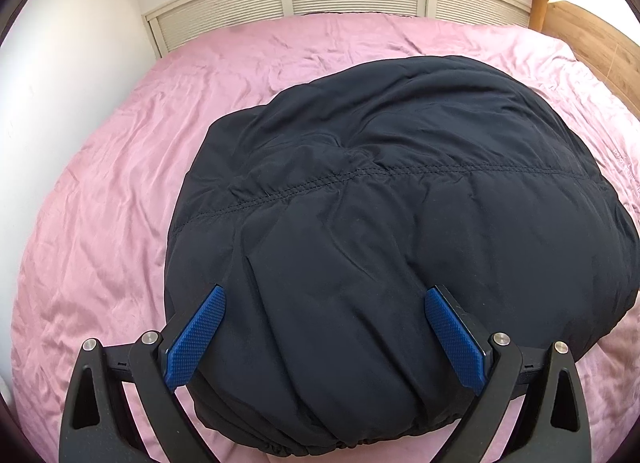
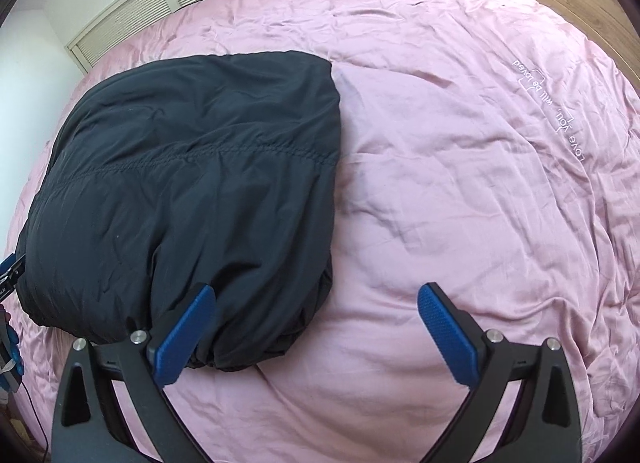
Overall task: Fold large clothes
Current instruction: 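Move both open grippers to the coat's folded end, then grasp the coat end with both grippers and fold it over the bundle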
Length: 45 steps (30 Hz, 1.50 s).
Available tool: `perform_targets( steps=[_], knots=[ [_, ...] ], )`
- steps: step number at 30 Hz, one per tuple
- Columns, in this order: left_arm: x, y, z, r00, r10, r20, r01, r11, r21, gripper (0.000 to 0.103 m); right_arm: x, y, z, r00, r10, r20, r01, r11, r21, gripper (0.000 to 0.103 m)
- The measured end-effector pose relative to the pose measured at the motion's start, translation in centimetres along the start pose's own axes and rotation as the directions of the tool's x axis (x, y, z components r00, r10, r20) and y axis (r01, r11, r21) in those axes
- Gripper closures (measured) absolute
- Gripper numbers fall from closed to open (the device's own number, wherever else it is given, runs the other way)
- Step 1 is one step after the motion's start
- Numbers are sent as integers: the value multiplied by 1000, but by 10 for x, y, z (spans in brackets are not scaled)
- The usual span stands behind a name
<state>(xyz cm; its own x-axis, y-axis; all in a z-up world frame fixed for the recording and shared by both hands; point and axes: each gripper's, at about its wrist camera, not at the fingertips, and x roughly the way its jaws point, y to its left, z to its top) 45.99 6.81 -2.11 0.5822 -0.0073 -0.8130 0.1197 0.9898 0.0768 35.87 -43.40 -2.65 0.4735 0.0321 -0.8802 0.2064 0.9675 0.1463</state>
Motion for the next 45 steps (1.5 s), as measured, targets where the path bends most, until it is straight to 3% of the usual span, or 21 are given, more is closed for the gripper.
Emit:
perform_targets(
  steps=[5, 18, 23, 27, 29, 32, 36, 39, 41, 43, 45],
  knots=[
    [-7, -6, 5, 999, 20, 25, -21, 1000, 19, 4, -8, -17, 14, 1000, -2, 25, 2, 1000, 20, 0],
    [-16, -9, 22, 996, 30, 81, -34, 998, 45, 4, 7, -1, 38, 998, 48, 35, -48, 999, -14, 0],
    [-6, 41, 28, 997, -33, 67, 39, 994, -99, 2, 18, 4, 47, 995, 97, 23, -97, 995, -8, 0],
    [23, 103, 32, 987, -163, 5, 158, 947, -279, 2, 33, -7, 63, 980, 198, 11, -198, 979, 56, 0],
    [45, 127, 31, 968, -247, -34, 222, 915, -337, 2, 46, -14, 72, 971, 238, -2, -236, 967, 94, 0],
    [76, 154, 25, 927, -371, -60, 312, 848, -429, 2, 70, -25, 82, 954, 298, -35, -289, 945, 152, 0],
    [110, 167, 15, 865, -496, -77, 403, 777, -484, 1, 108, -28, 86, 892, 442, -99, -414, 884, 217, 0],
    [131, 168, 7, 824, -560, -86, 446, 735, -510, 1, 131, -22, 86, 853, 502, -141, -467, 856, 223, 0],
    [141, 169, 3, 788, -611, -81, 487, 699, -524, 1, 142, -19, 86, 829, 537, -160, -498, 837, 226, 0],
    [150, 168, -1, 764, -639, -89, 504, 677, -536, 1, 154, -17, 87, 814, 552, -180, -514, 829, 220, 0],
    [156, 162, -2, 756, -647, -98, 512, 677, -529, 1, 165, -14, 86, 793, 578, -192, -537, 812, 227, 0]
  ],
)
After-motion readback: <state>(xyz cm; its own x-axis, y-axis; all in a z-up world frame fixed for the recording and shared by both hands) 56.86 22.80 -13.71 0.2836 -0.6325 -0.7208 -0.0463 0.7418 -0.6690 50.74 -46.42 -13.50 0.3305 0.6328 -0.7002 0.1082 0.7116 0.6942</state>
